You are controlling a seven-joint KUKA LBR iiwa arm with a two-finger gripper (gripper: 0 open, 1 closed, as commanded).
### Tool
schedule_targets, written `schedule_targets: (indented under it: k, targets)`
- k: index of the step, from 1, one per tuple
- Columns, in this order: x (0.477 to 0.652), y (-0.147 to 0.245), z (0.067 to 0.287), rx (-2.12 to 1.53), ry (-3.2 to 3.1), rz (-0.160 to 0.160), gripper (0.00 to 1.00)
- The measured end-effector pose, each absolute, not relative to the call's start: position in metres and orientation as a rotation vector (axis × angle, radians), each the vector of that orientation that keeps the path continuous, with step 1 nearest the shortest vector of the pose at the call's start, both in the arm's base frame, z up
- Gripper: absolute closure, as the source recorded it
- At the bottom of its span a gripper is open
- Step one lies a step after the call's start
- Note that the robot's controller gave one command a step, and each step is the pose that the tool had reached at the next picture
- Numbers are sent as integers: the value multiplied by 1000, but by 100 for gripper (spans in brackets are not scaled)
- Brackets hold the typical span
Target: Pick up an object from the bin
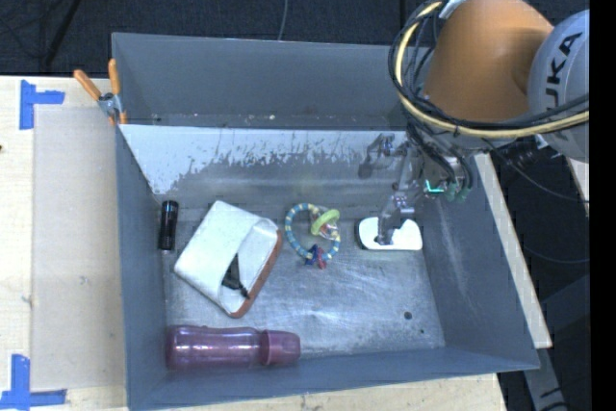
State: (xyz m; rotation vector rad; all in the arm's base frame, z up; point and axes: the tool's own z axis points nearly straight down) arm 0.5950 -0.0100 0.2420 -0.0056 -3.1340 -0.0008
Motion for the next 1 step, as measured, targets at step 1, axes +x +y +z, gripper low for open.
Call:
schedule_targets:
  k: [1]
  targets:
    - [596, -10, 246, -6, -3142, -1, 0]
